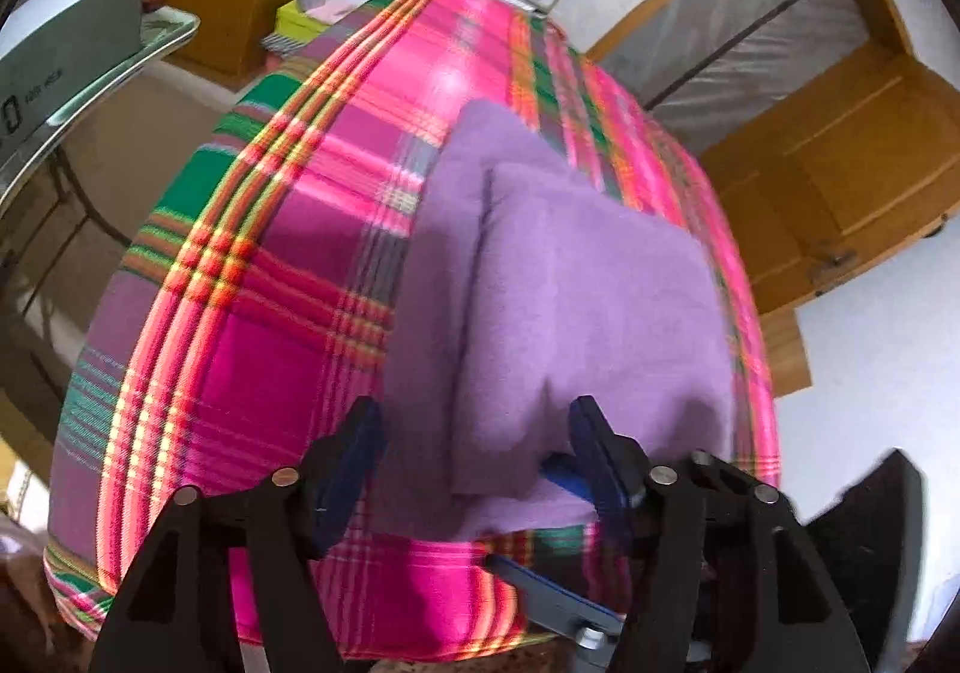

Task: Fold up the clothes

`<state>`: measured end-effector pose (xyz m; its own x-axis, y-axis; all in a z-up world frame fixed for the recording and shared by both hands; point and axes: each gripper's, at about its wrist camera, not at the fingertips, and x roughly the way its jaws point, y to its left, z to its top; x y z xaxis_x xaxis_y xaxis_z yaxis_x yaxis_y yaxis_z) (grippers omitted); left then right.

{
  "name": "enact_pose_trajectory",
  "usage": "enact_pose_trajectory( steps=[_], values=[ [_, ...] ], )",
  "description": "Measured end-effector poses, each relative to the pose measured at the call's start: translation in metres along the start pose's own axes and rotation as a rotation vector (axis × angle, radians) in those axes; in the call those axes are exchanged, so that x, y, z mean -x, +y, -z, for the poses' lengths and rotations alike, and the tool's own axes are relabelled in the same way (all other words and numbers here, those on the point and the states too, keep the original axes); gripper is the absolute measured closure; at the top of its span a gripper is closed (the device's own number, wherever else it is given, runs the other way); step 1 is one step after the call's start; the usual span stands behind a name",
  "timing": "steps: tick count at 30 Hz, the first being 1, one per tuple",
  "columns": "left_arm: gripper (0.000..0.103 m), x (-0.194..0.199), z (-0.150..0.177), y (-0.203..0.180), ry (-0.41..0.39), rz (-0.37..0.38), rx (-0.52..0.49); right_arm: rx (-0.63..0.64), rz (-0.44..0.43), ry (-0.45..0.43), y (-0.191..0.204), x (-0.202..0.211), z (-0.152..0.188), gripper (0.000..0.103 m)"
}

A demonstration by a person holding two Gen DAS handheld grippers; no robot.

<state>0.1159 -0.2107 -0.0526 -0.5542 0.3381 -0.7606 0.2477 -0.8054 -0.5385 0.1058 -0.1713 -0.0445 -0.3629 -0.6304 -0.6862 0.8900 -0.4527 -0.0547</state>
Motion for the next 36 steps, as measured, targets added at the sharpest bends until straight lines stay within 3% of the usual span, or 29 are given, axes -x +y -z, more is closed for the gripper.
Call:
enact_pose_trajectory(
  steps=[3,9,13,17,21,25,30,36],
  values=[
    [0.036,-0.003,-0.001,-0.001,0.007,-0.025,-0.020,-0.060,-0.033,-0.024,-0.015,0.018,0.002,0.064],
    [0.036,-0.002,-0.006,-0.005,0.008,-0.083,-0.048,-0.413,-0.123,-0.160,-0.097,0.089,0.025,0.062],
    [0.036,0.000,-0.012,-0.003,-0.007,-0.071,-0.030,-0.621,0.074,-0.184,-0.151,0.111,0.054,0.056],
    [0.036,-0.002,-0.022,0.001,-0.018,-0.050,0.003,-0.772,0.047,-0.169,-0.178,0.105,0.074,0.056],
    [0.035,-0.014,-0.033,0.005,0.004,-0.028,0.032,-0.804,-0.057,-0.133,-0.185,0.085,0.078,0.055],
    [0.035,-0.019,-0.035,-0.004,0.018,-0.034,-0.017,-0.837,-0.159,-0.129,-0.189,0.072,0.081,0.049],
    [0.035,-0.020,-0.039,-0.003,0.017,0.002,-0.020,-0.899,-0.185,-0.115,-0.199,0.055,0.080,0.048],
    [0.035,-0.016,-0.039,0.011,0.014,0.064,0.023,-0.907,-0.159,-0.074,-0.195,0.044,0.082,0.048]
  ],
)
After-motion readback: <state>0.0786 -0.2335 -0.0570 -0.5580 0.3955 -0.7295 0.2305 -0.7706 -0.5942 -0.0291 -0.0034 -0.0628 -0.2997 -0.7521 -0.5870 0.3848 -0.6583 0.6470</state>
